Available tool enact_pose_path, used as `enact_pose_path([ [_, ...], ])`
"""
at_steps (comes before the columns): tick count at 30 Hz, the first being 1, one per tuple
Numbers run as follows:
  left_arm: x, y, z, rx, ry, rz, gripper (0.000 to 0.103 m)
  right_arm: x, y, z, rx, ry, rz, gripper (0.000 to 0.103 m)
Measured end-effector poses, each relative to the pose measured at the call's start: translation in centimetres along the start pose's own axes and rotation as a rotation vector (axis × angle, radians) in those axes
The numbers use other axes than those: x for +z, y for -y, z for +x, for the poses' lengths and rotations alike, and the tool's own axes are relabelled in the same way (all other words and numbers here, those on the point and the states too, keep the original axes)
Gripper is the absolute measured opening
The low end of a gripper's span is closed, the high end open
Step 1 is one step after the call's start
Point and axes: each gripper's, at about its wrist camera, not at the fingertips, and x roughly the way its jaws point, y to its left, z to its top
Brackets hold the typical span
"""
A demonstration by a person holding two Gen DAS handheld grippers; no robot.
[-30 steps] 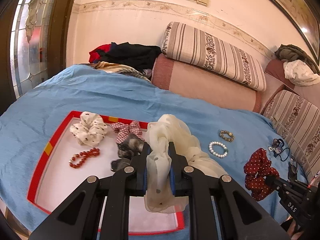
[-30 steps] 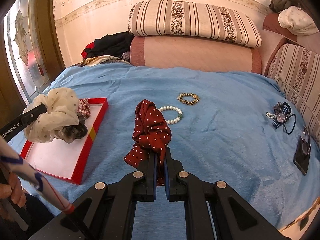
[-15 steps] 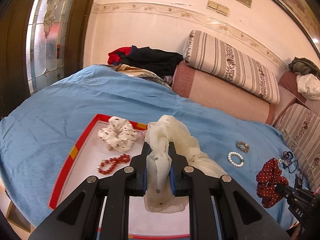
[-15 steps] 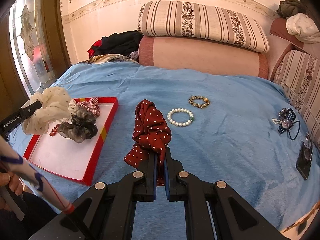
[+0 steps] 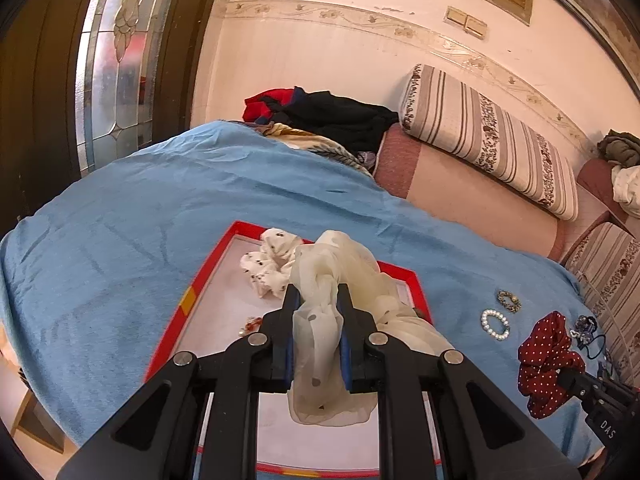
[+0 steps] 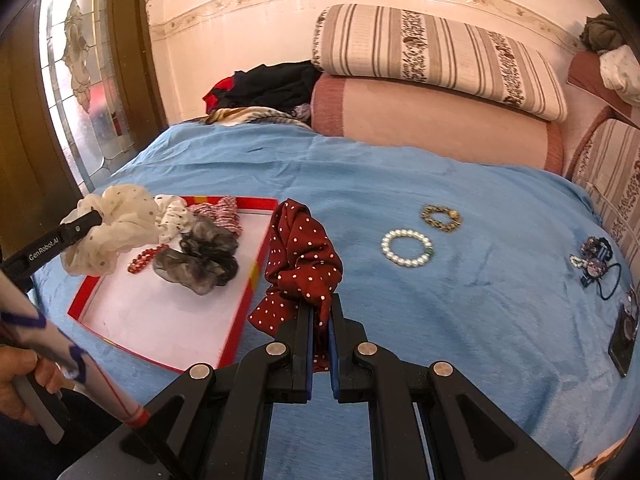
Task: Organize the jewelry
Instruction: 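Lower white sheer scrunchie into tray while right tool lowers red polka-dot scrunchie beside it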
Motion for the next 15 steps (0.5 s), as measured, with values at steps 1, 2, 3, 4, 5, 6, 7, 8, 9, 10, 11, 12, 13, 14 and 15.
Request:
enact_pose_path([
  [1,0.0,-0.3,0.0,0.005,-0.001,-0.004,0.016,0.1,-0.3,0.1,0.007,0.0,-0.004,0.007],
  [2,-0.1,-0.7,-0.1,0.011,-0.001,-0.009,0.016,0.1,-0.5,0.1,0.012,0.0,-0.006,0.007],
  [3,-0.1,-1.0,-0.2,0.016,-0.002,-0.013,0.016,0.2,-0.8,0.2,0.018,0.001,-0.008,0.007],
  [4,-0.1,-1.3,-0.3,0.023,-0.002,-0.017,0.016,0.3,-1.1,0.3,0.024,0.002,-0.011,0.007],
  [5,-0.1,-1.6,-0.3,0.028,-0.003,-0.02,0.016,0.5,-1.4,0.5,0.029,0.001,-0.015,0.007],
  [6,-0.1,-1.9,-0.3,0.032,-0.004,-0.024,0.016,0.6,-1.6,0.5,0.033,0.001,-0.017,0.007],
  [7,-0.1,-2.2,-0.2,0.037,-0.006,-0.03,0.016,0.7,-1.9,0.6,0.041,0.002,-0.021,0.007],
  [8,-0.1,-2.5,-0.2,0.042,-0.008,-0.034,0.016,0.8,-2.2,0.7,0.045,0.003,-0.025,0.007],
  [9,-0.1,-2.7,-0.2,0.046,-0.01,-0.038,0.016,0.8,-2.4,0.8,0.049,0.004,-0.029,0.007],
  [10,-0.1,-2.9,-0.1,0.047,-0.012,-0.041,0.016,0.9,-2.7,0.9,0.055,0.003,-0.032,0.007],
  [11,-0.1,-3.0,-0.1,0.048,-0.013,-0.043,0.016,0.9,-2.8,0.9,0.06,0.003,-0.035,0.007],
  [12,-0.1,-3.1,-0.1,0.049,-0.014,-0.044,0.016,0.9,-3.0,1.0,0.064,0.004,-0.037,0.007],
  [13,-0.1,-3.2,-0.1,0.049,-0.015,-0.044,0.016,1.0,-3.2,1.0,0.068,0.004,-0.041,0.007],
  [14,-0.1,-3.2,0.0,0.051,-0.016,-0.044,0.016,1.0,-3.3,1.0,0.072,0.004,-0.043,0.007],
  [15,-0.1,-3.3,0.1,0.053,-0.017,-0.045,0.016,1.0,-3.4,1.0,0.077,0.005,-0.044,0.007],
])
